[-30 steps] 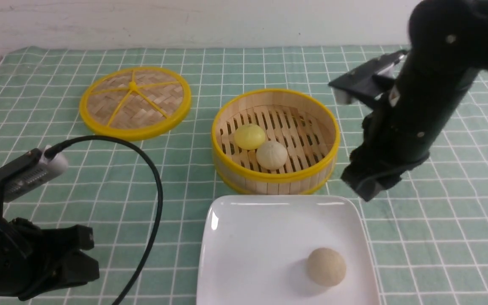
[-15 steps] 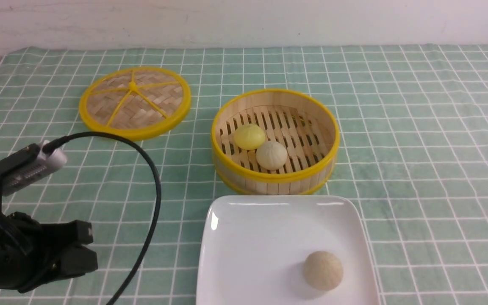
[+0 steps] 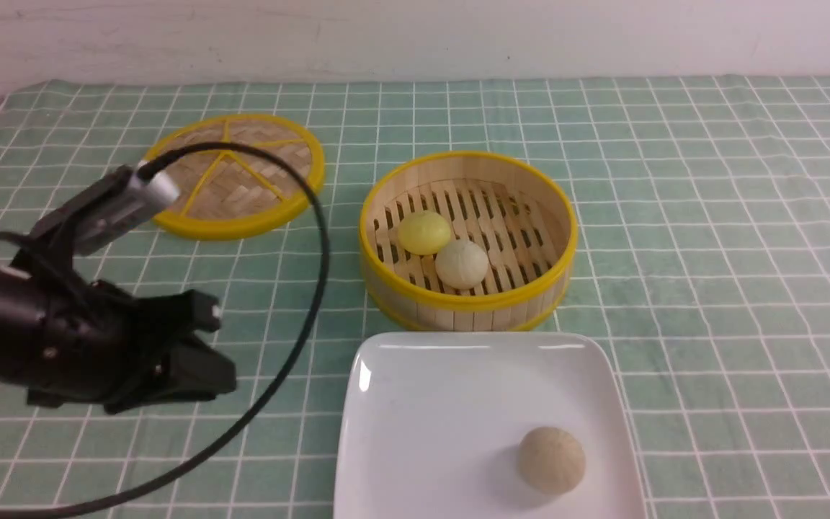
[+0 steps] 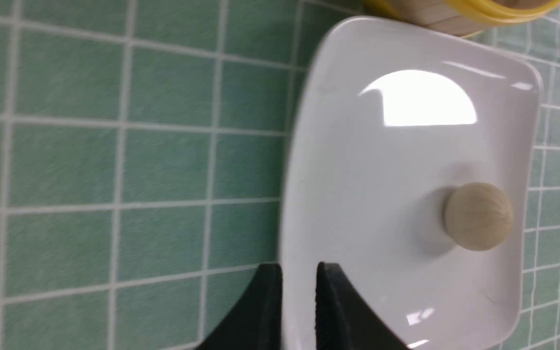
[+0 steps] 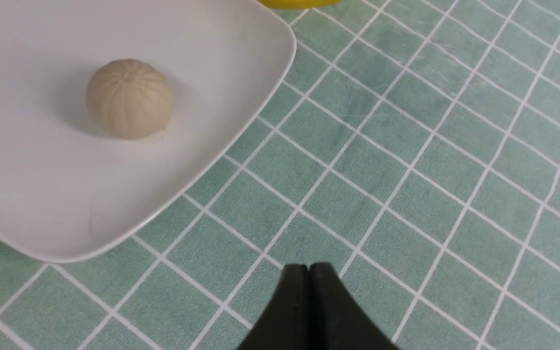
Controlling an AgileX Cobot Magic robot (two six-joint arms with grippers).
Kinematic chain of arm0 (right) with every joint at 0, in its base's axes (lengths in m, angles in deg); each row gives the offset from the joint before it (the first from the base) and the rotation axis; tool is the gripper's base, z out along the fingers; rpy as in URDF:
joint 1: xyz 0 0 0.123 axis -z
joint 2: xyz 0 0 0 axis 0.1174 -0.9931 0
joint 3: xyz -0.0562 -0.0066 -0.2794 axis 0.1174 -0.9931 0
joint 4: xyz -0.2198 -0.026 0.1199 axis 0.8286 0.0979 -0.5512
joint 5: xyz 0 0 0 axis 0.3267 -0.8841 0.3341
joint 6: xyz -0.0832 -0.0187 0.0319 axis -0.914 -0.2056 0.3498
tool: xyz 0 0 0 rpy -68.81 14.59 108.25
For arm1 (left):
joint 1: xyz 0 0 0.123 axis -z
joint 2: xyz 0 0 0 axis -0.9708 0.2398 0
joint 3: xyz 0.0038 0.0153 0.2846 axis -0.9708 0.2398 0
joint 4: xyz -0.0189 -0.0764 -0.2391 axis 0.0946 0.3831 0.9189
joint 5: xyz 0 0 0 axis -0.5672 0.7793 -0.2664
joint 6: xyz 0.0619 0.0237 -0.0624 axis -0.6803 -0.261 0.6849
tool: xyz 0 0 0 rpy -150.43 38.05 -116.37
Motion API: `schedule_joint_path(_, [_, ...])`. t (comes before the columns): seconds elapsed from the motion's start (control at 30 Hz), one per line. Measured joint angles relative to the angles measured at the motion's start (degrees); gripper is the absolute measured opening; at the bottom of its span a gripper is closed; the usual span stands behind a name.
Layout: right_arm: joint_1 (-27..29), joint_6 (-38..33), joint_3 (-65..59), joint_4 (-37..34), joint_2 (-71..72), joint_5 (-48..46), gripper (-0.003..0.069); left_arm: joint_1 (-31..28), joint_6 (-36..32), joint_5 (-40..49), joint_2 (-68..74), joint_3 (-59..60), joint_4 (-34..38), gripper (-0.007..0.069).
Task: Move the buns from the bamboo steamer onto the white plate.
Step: 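Reach into the bamboo steamer and grasp a bun with the left gripper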
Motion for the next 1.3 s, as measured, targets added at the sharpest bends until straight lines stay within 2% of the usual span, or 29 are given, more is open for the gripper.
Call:
schedule_joint_path(0.1, [0.0,0.0,-0.1,0.0,0.2,0.0,-0.0008,7.1,4.3,-0.5,3.9,-4.3,-2.3,0.0124])
schedule_joint_path(0.23, [0.0,0.0,-0.1,0.0,0.2,0.0,-0.0005,16.9,9.9,0.2,11.4,-11.5,-9.1,0.0042])
schedule_joint_path(0.27, [0.0,0.0,-0.1,-0.1,0.2,0.0,-0.0005,17.3,10.2,0.3,11.9,-11.5,-9.5,0.0042])
schedule_joint_path(0.33, [0.0,0.0,-0.1,-0.3,0.2,0.0,-0.0004,22.4,13.9,3.9,18.3,-17.9,-15.3,0.0006])
schedule_joint_path(0.5, [0.0,0.0,-0.1,-0.6,0.2,0.0,-0.0001,27.3,20.4,9.1,28.0,-32.4,-24.1,0.0001])
schedule_joint_path(0.67, [0.0,0.0,-0.1,-0.6,0.2,0.0,0.0,28.3,24.5,9.1,34.1,-44.3,-29.2,0.001])
schedule_joint_path(0.83, [0.0,0.0,-0.1,-0.7,0.2,0.0,0.0003,28.3,25.8,9.0,40.5,-55.4,-30.8,0.0087])
schedule_joint_path(1.1, [0.0,0.0,-0.1,-0.7,0.2,-0.5,0.0013,28.3,24.4,6.7,48.9,-62.2,-31.5,0.032])
schedule_joint_path(1.17, [0.0,0.0,-0.1,-0.7,0.2,-0.5,0.0013,28.3,24.1,5.6,50.2,-62.3,-31.6,0.0348])
schedule_joint_path(1.3, [0.0,0.0,-0.1,-0.9,0.2,-0.5,0.0018,28.4,24.0,2.8,52.6,-62.3,-34.1,0.0355])
